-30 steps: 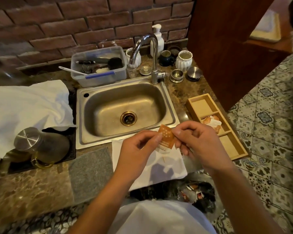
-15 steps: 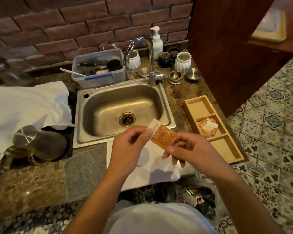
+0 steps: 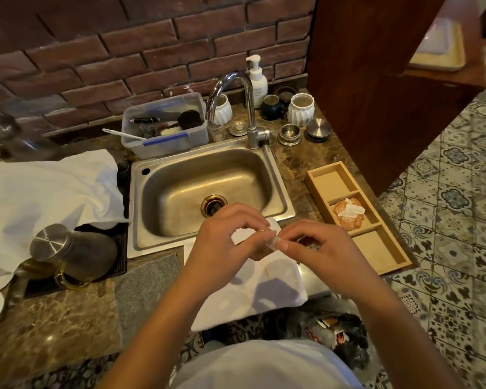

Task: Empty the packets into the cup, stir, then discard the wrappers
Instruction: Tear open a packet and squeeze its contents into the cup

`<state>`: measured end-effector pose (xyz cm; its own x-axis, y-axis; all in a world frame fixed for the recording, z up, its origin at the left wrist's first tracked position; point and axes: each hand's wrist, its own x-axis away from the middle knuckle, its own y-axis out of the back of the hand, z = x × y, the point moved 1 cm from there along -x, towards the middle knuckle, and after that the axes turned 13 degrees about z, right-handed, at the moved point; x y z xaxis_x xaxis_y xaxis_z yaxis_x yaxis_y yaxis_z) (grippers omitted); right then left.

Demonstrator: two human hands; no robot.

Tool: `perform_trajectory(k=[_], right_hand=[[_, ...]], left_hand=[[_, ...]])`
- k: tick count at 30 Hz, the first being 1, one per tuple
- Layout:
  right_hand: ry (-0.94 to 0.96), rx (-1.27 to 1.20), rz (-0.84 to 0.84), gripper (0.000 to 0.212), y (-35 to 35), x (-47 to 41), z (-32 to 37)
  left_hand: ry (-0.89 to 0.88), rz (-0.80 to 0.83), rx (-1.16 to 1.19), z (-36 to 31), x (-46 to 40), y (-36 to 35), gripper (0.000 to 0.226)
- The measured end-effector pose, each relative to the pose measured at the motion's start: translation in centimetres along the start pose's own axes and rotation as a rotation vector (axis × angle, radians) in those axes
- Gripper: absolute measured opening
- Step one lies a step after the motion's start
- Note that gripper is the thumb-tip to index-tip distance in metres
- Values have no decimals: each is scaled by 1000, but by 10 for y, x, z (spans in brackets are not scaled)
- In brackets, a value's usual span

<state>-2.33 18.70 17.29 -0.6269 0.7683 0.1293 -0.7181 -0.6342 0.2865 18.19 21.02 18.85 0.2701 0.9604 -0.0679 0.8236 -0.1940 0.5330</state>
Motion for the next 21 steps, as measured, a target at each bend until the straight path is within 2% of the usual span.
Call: perform_trajectory(k=[3,6,8,12,17,21], right_hand=[[15,63,-7,9,-1,0,0],[11,142,6,8,-2,-2,-1],[13,170,26,8,-2,-3,-3],[25,160,-26,4,-6,-6,-5],[54,199,15,7,-10,-9,-7],[57,273,-6,10,-7,-11,-8]], left_hand=[[43,23,41,4,6,-7,11],[65,41,-63,9,11,-11,24],[54,12,-166,12,12,-12,24],[113,-59,37,15,13,-7,7],[160,-37,203,14,17,-7,5],[140,-23,161,19,16,-6,8]])
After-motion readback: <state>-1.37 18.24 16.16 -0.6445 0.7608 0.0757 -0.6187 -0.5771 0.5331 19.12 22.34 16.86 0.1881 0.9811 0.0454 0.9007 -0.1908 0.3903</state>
